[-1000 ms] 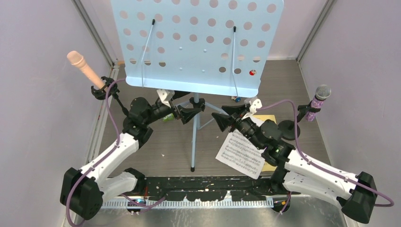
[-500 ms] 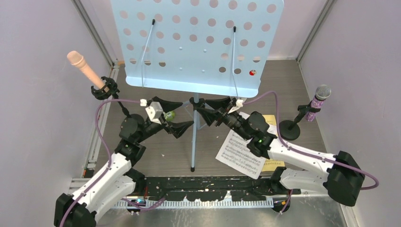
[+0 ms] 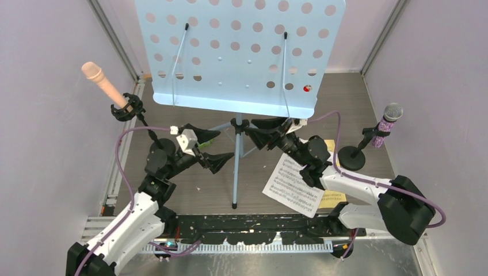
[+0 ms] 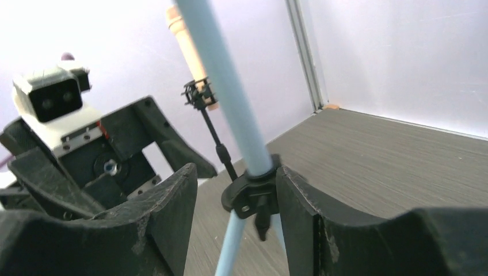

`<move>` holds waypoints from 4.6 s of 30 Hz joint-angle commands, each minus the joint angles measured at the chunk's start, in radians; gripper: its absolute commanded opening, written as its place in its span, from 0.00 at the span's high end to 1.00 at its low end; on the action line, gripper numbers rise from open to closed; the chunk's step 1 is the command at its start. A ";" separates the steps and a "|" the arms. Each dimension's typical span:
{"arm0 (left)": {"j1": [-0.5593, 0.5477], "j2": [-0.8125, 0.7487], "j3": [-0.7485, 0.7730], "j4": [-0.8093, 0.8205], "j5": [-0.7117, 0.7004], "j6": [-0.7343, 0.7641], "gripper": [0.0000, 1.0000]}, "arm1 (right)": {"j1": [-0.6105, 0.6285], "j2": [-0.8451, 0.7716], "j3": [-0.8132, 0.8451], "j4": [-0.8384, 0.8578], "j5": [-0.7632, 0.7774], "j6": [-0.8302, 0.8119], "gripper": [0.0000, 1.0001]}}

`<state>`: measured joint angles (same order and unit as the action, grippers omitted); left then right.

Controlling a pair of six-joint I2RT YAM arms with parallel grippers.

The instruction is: Pack up the instrument practice props

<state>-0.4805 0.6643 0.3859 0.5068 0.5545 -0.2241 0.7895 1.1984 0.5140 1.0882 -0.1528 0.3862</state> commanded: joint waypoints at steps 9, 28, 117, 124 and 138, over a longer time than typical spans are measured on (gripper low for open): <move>-0.004 0.001 -0.013 0.018 0.022 -0.038 0.02 | -0.308 0.195 0.215 0.328 -0.416 0.451 0.41; -0.131 0.058 -0.118 0.100 -0.133 -0.054 0.05 | -0.292 0.396 0.522 0.349 -0.710 0.421 0.40; -0.187 0.148 0.050 -0.043 -0.409 0.229 0.06 | -0.140 0.190 0.494 -0.386 -0.620 -0.213 0.99; -0.187 0.141 -0.037 0.094 -0.503 0.197 0.00 | -0.139 0.170 0.475 -0.393 -0.566 -0.191 1.00; -0.187 0.531 0.071 0.518 -0.349 0.097 0.00 | -0.131 0.115 0.409 -0.405 -0.476 -0.150 1.00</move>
<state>-0.6682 1.1488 0.3851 0.8234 0.1574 -0.0902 0.6483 1.3262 0.9478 0.7609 -0.6411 0.1967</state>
